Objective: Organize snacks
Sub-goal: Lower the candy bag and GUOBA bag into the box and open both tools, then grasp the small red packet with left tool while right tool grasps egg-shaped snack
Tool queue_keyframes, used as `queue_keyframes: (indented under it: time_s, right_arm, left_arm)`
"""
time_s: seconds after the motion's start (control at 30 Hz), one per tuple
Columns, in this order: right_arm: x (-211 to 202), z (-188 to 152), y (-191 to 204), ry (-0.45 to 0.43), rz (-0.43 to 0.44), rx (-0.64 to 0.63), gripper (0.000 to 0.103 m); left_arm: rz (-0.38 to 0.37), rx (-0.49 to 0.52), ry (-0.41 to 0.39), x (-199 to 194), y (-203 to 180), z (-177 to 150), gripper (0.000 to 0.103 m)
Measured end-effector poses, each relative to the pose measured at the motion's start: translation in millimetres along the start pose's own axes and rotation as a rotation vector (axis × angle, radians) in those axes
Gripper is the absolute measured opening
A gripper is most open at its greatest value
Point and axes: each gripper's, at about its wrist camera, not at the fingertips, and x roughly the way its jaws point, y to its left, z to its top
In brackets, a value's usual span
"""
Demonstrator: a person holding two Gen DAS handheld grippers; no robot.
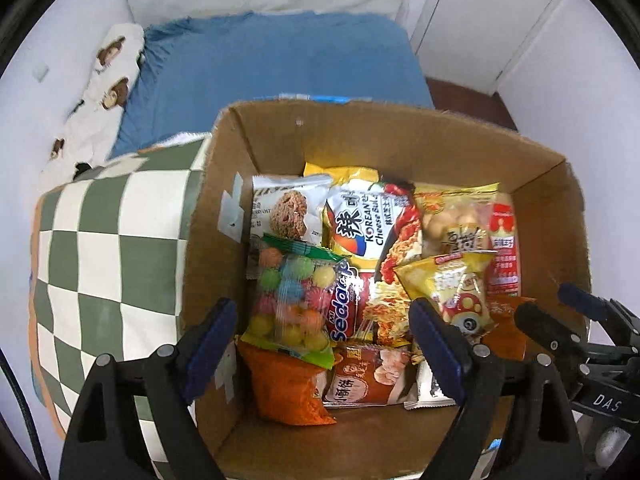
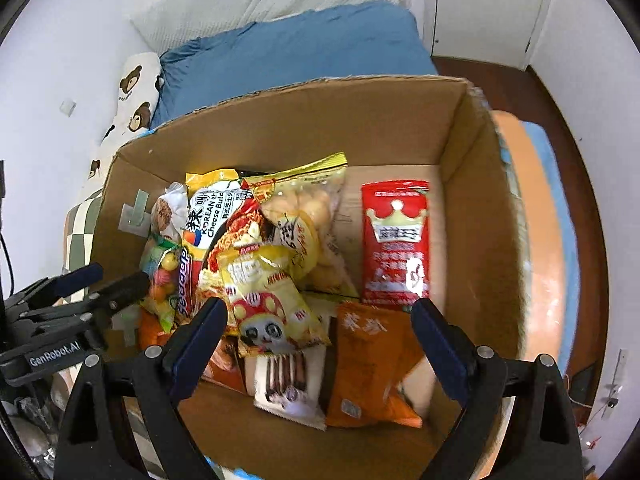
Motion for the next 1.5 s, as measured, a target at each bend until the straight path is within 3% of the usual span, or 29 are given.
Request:
queue_keyframes:
  time_s: [0.4,0.77,1.03,1.1,1.33,1.5]
  right_arm:
    - [-64,-54,3,-0.185,-0.031,-0.063,0.095]
    - [-122,-102,-1,-0.298,-0.016,-0.052,0.095]
    - [-168,-132,-2,-0.382,-0.019,-0.050,0.096]
    - [-177,-140,-2,-0.403,-0.022,-0.047,0.097]
    - [-196,-161,-6,-0.442,-0.017,-0.038,0.099]
    - [-191,-166,-16,-0.422,0.009,-0.024,0.099]
  left_arm:
    - [0.050,-0.001,-0.207,-62,-11,-61,0.088]
    - [0.060,0.040,-0.332,-118,-26,-105,0.088]
    - [0.044,0.044,-0.380,-147,-32,-129,0.088]
    - [0.039,0.064,-0.379,-151,-36,-135,0.103]
    - [0.043,0.067,-0.429,-165,-44,-154,0.103]
    - [0.052,0.072,-0.413,-157,-51,-161,0.103]
